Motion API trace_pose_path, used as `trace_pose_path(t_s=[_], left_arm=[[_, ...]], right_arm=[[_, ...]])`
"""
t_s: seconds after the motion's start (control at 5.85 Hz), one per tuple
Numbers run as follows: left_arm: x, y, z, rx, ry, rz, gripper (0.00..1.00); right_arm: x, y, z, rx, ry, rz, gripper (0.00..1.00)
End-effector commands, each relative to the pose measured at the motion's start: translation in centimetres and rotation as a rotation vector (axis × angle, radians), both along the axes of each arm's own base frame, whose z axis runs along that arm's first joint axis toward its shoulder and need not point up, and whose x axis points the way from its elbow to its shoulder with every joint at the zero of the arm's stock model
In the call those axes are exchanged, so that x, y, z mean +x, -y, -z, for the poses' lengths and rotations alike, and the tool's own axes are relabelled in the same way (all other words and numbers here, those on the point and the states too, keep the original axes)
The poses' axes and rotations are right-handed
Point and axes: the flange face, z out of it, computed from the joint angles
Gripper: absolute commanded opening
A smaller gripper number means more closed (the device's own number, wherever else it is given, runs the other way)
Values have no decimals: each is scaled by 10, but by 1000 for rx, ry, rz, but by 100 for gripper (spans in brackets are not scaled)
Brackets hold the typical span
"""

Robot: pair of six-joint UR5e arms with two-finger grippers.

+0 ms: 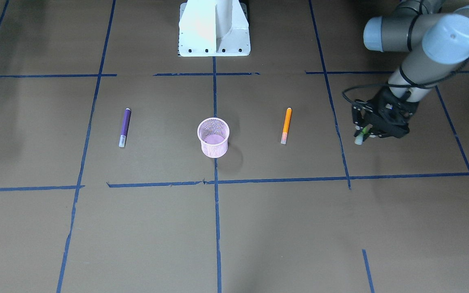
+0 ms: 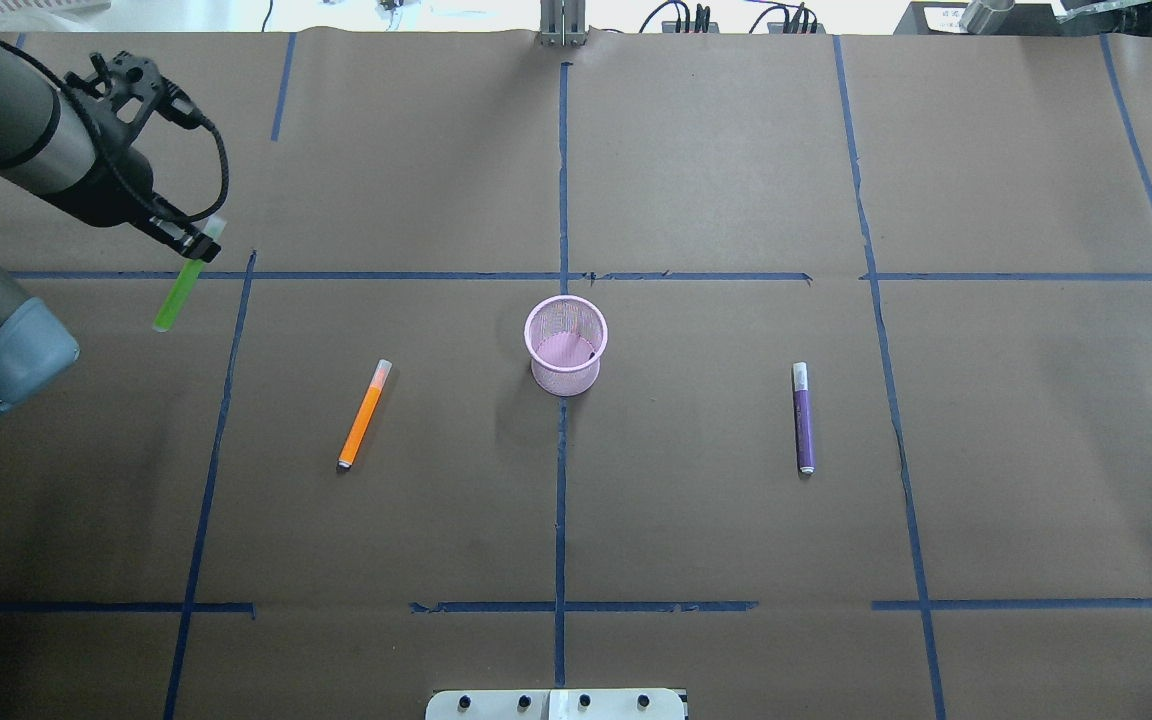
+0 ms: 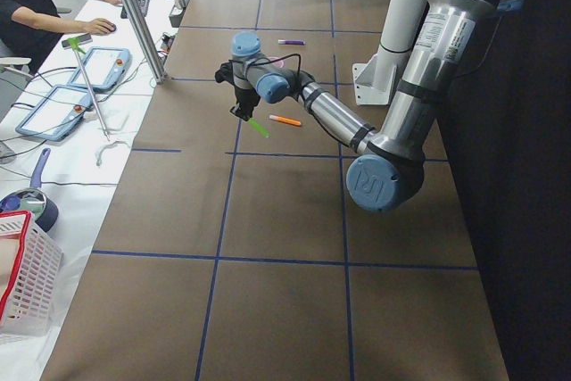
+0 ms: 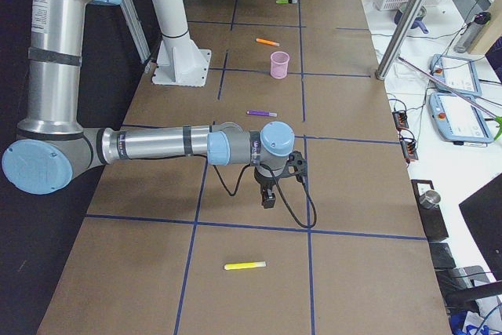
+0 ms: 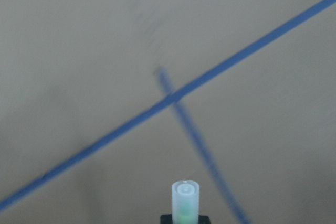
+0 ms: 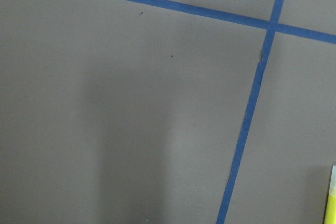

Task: Collect pens into pen holder
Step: 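Lift the green marker with the left gripper toward the pink cup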

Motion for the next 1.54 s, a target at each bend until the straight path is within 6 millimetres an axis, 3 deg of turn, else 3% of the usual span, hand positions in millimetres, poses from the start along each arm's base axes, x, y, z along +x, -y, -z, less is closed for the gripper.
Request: trace_pose_path(t_s=[0.0,0.34,0.51,0.68,0.86,1.2,1.37], left_arm=[[39,-3,84,86,-89,-30,2],[71,-15,161,227,-150,-7,2],[102,-34,178,374,-134,104,0],[152,-71,186,458,-156,230,0],[180,-94,187,372,-210,373,0],[210,-120,199,296,-271,534,0],[236,-116,212,300,-261,538,2]], right_arm=[[-3,5,3,7,0,6,100],[-5,5,3,9,0,9,100],[-6,6,4,10,0,12,100],[-10,11,9,22,1,17,100],[-18,14,13,40,4,32,100],[-21,16,9,65,-7,40,100],[-18,17,5,69,-54,35,100]])
